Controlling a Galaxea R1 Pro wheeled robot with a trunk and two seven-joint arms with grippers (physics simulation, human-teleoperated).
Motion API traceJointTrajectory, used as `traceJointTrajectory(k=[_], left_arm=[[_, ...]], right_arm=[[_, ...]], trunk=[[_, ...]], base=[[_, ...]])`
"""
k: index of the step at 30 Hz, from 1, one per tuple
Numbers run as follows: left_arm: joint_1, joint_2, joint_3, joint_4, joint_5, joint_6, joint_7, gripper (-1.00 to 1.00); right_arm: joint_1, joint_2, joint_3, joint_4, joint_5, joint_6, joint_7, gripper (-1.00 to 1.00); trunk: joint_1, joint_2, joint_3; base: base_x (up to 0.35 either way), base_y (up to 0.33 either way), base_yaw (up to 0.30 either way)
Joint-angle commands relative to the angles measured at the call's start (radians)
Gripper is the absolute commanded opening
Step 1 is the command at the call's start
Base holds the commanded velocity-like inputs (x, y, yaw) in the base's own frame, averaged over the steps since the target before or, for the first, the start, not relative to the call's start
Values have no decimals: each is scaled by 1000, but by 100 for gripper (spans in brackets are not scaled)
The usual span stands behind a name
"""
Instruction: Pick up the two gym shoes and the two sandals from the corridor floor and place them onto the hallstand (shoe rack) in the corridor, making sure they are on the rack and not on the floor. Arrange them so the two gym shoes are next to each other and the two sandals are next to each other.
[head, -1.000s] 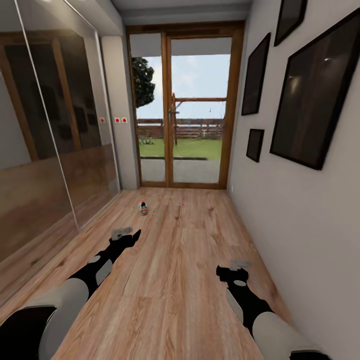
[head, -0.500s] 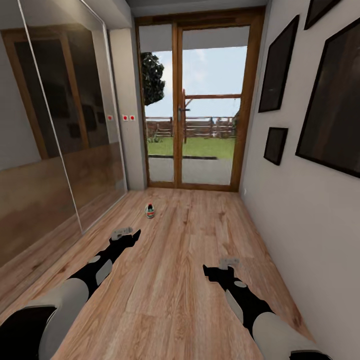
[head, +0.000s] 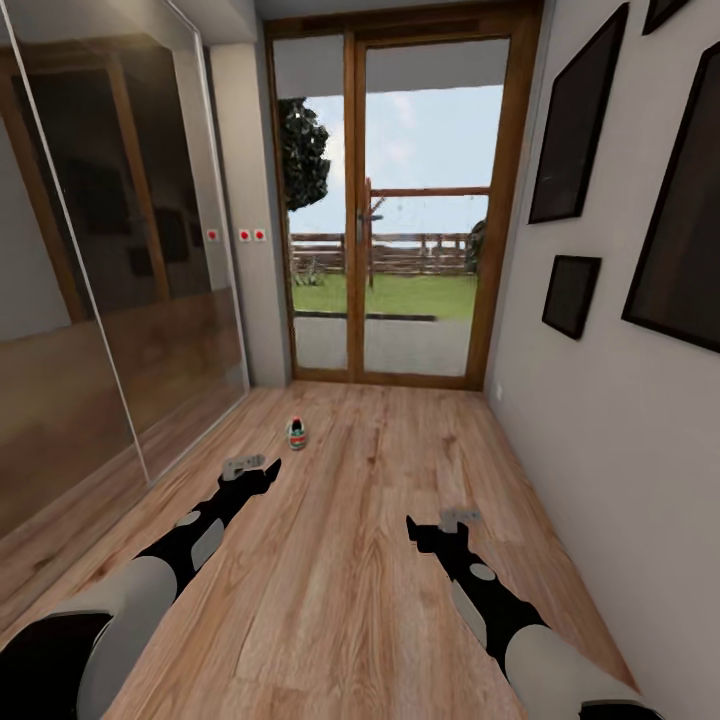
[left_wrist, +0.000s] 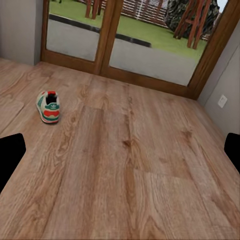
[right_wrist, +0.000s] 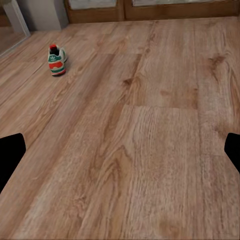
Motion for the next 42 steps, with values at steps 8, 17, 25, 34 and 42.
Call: traceJointTrajectory(k=[8,17,25,34,42], left_arm=[[-1,0,3,1,6,0,-8,100],[-1,0,3,1,6,0,-8,100],[-1,0,3,1,6,0,-8,100],[-1,-1,3,1,6,0,-8,100],[-1,-1,3,1,6,0,-8,100]], right_arm=[[-1,0,-2,1,-4,-6,3,100],[-1,0,-4,1,-6,-6,3,100],[-1,0,-5,1,-6,-6,3,100],[-1,0,-6,1,-6,-6,0,100],[-1,0,-10,-3,-6,6,-1,100]], trunk=[[0,0,-1],[0,0,-1],[0,0,-1],[0,0,-1],[0,0,-1]], base=[[348,0,0],[348,0,0],[348,0,0],[348,0,0],[348,0,0]])
